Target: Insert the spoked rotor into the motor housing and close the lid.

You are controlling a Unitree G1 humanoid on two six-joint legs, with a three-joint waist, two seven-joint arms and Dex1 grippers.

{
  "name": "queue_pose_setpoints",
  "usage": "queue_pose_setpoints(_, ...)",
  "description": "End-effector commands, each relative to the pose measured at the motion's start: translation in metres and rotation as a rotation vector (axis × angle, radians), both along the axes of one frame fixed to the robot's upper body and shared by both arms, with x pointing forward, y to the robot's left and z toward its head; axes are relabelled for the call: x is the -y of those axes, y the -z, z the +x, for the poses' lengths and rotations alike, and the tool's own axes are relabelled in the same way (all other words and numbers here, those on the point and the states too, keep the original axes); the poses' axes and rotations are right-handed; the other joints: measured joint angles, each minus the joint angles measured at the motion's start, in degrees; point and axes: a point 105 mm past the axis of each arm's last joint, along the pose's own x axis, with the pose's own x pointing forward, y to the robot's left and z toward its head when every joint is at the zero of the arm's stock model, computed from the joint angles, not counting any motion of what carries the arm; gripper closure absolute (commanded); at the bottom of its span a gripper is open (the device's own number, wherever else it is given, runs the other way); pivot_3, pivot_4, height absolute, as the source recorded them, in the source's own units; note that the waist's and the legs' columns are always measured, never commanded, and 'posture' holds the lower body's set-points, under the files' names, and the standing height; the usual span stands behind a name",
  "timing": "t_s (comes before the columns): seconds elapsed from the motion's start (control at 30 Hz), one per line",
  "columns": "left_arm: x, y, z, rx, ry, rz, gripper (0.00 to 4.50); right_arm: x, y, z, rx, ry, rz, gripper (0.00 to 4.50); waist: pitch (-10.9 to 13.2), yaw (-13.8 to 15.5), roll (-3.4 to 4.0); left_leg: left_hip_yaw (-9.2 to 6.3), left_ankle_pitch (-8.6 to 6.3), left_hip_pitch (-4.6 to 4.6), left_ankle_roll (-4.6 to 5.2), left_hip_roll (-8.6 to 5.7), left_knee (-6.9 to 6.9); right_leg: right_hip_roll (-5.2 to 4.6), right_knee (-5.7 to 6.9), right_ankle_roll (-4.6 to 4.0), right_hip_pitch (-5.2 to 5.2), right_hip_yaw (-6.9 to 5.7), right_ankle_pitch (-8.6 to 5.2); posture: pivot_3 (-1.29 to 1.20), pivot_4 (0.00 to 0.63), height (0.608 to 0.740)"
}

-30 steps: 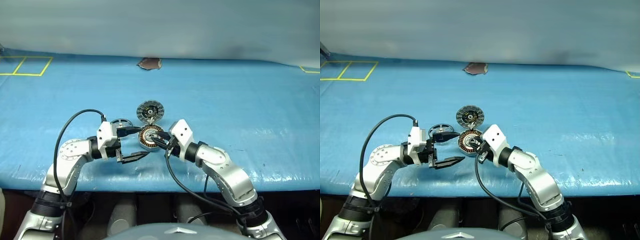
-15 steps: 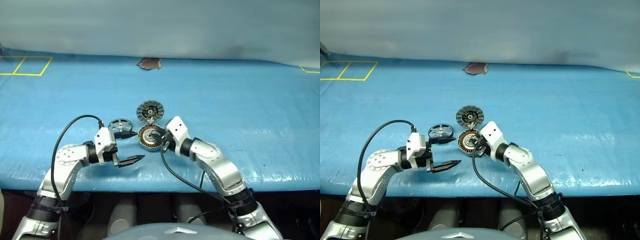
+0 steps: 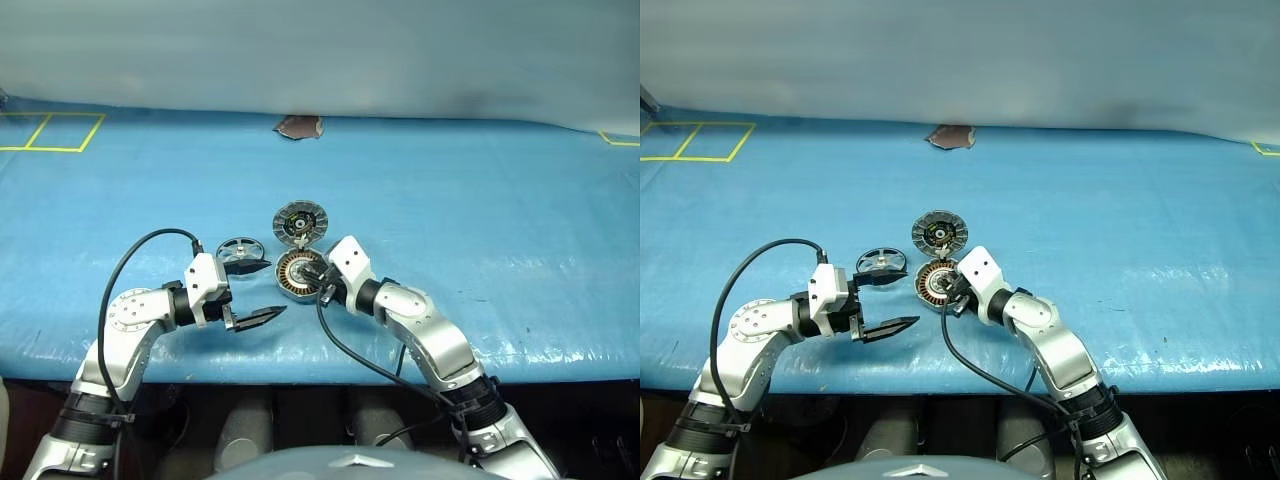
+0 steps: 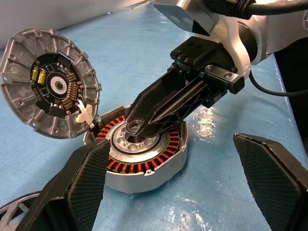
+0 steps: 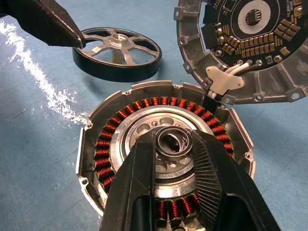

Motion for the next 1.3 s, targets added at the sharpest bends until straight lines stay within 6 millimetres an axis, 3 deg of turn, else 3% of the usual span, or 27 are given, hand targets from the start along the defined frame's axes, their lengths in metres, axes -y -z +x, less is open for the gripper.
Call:
queue_pose_setpoints(0.03, -0.001, -0.007, 0.002, 0.043, 0.002, 0.000, 0.00, -0.005, -0.012, 0.001, 0.046, -0.016, 0.021, 3.73, 0.0, 0.0, 0.00, 0.00, 0.00, 0.00, 0.00, 0.00, 0.00, 0.00, 0.00, 0.00, 0.00, 0.00, 0.00, 0.00, 0.150, 0.740)
queue_pose_setpoints(0.97, -0.001, -0.005, 0.004, 0.054, -0.010, 0.005, 0.00, -0.008, -0.007, 0.000, 0.029, -0.041, 0.004, 3.73, 0.0, 0.0, 0.00, 0.00, 0.00, 0.01, 0.00, 0.00, 0.00, 0.00, 0.00, 0.00, 0.01, 0.00, 0.00, 0.00, 0.150, 0.740)
queue_pose_setpoints(1.0, -0.001, -0.005, 0.004, 0.055, -0.010, 0.006, 0.00, -0.008, -0.007, 0.000, 0.030, -0.045, 0.006, 3.01, 0.0, 0.0, 0.00, 0.00, 0.00, 0.01, 0.00, 0.00, 0.00, 0.00, 0.00, 0.00, 0.01, 0.00, 0.00, 0.00, 0.150, 0.740)
queue_pose_setpoints(1.07, -0.001, -0.006, 0.004, 0.055, -0.008, 0.006, 0.00, -0.008, -0.009, 0.000, 0.050, -0.040, 0.000, 2.45, 0.0, 0.0, 0.00, 0.00, 0.00, 0.01, 0.00, 0.00, 0.00, 0.00, 0.00, 0.00, 0.01, 0.00, 0.00, 0.00, 0.150, 0.740)
queue_pose_setpoints(1.3, 0.000, -0.005, 0.004, 0.057, -0.006, 0.007, 0.00, -0.010, -0.021, 0.001, 0.088, -0.042, 0.024, 2.45, 0.0, 0.0, 0.00, 0.00, 0.00, 0.01, 0.00, 0.00, 0.00, 0.00, 0.00, 0.00, 0.01, 0.00, 0.00, 0.00, 0.150, 0.740)
